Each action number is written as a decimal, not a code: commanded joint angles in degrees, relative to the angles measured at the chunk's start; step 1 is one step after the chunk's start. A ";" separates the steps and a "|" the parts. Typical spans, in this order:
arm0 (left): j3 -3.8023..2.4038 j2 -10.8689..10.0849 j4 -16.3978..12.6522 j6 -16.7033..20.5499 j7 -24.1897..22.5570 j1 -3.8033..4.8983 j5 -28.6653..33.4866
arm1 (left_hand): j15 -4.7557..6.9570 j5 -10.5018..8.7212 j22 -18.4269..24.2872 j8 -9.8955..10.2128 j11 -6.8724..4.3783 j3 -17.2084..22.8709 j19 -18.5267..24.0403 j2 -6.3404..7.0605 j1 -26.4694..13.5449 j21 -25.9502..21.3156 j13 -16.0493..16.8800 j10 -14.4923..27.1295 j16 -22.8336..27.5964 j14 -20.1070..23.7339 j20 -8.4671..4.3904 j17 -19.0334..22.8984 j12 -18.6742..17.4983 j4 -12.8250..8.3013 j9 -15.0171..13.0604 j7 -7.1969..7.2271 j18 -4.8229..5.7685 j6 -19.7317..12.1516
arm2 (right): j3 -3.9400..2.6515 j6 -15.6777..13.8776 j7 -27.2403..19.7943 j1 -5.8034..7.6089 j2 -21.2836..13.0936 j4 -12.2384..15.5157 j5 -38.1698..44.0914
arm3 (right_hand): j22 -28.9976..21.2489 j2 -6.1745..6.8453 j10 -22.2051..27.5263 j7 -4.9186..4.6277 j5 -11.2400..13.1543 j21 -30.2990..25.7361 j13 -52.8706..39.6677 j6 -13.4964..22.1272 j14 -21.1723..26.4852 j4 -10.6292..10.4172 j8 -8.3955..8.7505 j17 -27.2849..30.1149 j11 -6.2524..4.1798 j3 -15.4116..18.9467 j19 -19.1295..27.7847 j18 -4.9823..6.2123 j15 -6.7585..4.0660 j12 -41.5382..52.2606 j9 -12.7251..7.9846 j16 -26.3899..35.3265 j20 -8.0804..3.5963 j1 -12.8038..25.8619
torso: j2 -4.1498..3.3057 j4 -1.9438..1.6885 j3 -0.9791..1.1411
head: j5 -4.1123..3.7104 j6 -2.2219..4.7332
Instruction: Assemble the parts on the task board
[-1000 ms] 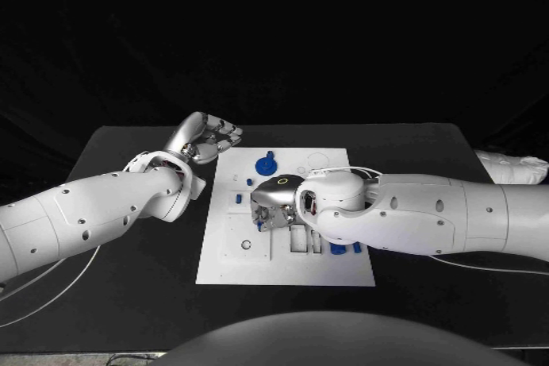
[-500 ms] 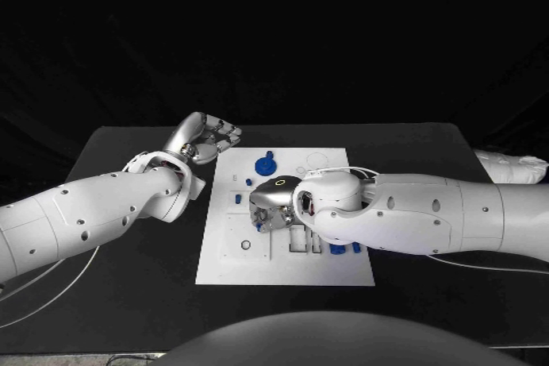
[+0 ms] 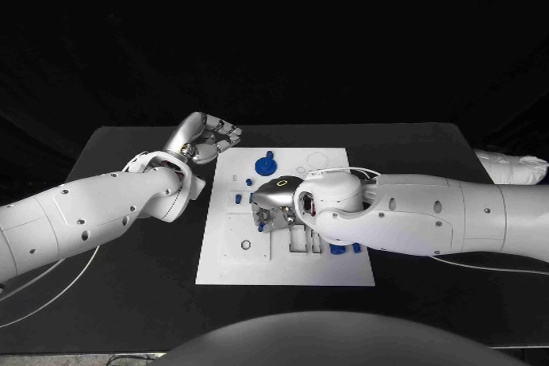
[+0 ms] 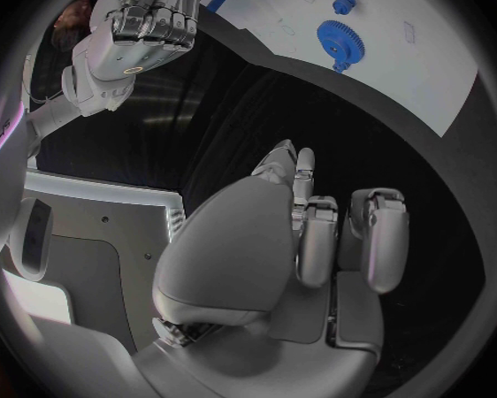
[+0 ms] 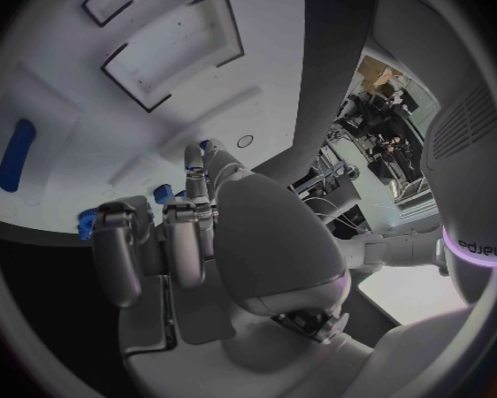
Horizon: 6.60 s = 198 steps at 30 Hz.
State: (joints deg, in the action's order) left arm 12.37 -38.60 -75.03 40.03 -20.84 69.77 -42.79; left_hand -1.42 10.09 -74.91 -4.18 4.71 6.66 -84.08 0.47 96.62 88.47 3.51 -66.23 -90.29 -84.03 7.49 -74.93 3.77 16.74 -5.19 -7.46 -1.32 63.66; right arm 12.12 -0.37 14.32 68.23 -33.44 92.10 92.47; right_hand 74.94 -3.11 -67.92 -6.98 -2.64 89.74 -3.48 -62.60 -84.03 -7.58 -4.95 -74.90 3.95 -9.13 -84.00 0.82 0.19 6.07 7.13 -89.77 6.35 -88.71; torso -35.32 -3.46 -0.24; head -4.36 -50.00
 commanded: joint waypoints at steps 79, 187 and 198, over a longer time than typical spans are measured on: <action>-0.02 0.39 0.26 -0.27 -1.01 -0.13 -0.20 | 0.26 -0.24 -14.62 0.19 0.12 0.65 -4.89 0.05 0.16 0.16 -0.04 -0.22 0.29 -5.97 -0.29 -15.07 -0.25 0.05 -0.07 -0.02 0.96 0.36 | 0.10 -6.45 -1.20 2.68 -16.08 2.93 2.23 | 15.06 4.31 12.01 -2.50 -0.05 0.26 -0.33 10.79 -5.97 -2.45 -1.57 -15.10 4.14 5.86 -6.00 -0.82 3.93 2.66 -1.09 -0.23 3.46 7.52 | 0.08 0.03 -0.04 | -0.91 0.00; -0.03 0.83 0.85 -1.11 -0.99 -0.13 -0.54 | 0.24 -0.21 -14.61 0.26 0.13 0.86 -4.87 -0.02 0.12 0.15 -0.04 -0.13 0.29 -5.97 -0.28 -15.07 -0.26 0.04 -0.05 -0.03 0.95 0.28 | -0.05 -1.00 -6.58 1.73 -0.53 5.77 1.78 | 15.06 0.68 -0.62 -0.67 -0.17 0.26 0.06 1.52 -5.97 -0.78 -1.61 -15.10 0.72 -2.44 -6.00 -0.82 0.88 -2.28 -1.04 -0.23 0.64 0.05 | 0.03 0.06 -0.07 | 1.39 0.00; -0.04 0.82 0.78 -0.98 -1.07 -0.13 -0.55 | 0.22 -0.21 -14.63 0.31 0.16 0.94 -4.90 0.01 0.08 0.19 -0.05 -0.03 0.29 -5.97 -0.28 -15.07 -0.28 0.04 -0.02 -0.07 0.96 0.17 | -0.04 -1.98 -7.06 1.37 0.75 5.15 5.03 | 15.06 0.70 -0.54 -0.68 -0.18 0.26 0.06 1.57 -5.97 -0.77 -1.53 -15.10 0.73 -2.52 -6.00 -0.82 0.87 -2.37 -1.06 -0.23 0.66 0.03 | 0.05 0.04 -0.04 | 1.13 0.00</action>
State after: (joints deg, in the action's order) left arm 12.38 -37.87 -74.09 39.61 -21.24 69.61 -43.10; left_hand -1.42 10.09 -74.91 -4.18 4.71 7.28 -84.08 0.47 96.62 88.47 3.50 -66.23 -90.29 -84.03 7.49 -74.93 3.77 16.91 -5.19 -7.46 -1.32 63.66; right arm 12.08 -2.91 8.11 69.74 -32.89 97.35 94.79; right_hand 74.93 -2.81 -68.65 -6.73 -2.51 89.74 -3.47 -60.45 -84.03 -8.31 -6.38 -74.91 4.48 -11.26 -83.89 0.82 0.62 3.96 6.00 -89.77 6.67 -88.38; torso -35.28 -3.39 -0.30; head -3.17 -50.00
